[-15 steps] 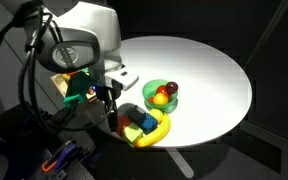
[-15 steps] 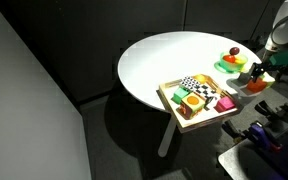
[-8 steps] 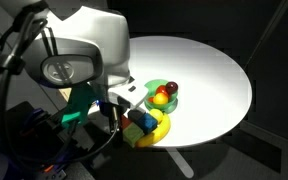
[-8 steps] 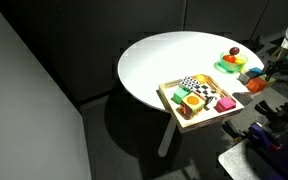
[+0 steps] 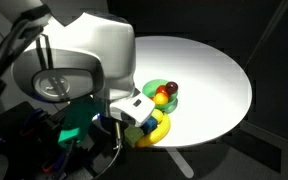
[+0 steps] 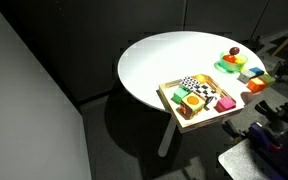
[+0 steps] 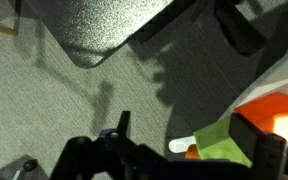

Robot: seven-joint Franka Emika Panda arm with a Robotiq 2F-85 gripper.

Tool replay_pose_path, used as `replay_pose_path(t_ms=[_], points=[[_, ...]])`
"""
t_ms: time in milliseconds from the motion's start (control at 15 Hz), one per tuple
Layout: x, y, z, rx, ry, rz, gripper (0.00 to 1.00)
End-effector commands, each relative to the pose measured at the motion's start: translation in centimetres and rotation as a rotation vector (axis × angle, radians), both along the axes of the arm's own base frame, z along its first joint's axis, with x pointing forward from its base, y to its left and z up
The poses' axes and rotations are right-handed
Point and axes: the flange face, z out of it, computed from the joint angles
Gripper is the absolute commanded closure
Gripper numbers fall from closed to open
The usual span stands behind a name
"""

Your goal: Slide the orange block a little to the right, slide the gray block a little to the right, slide the lime green block a little forward, flip the orange block to the left on the table, pick up the orange block and put it in the tray

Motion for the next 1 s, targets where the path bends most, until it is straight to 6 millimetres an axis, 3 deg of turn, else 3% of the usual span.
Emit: replay_pose_path(t_ms=[0, 933], points=[[-0.26, -0.95, -0.34, -0.006, -0.003, 0.035, 0.00], [0.27, -0.55, -0.87, -0.005, -0.004, 0.027, 0.00]])
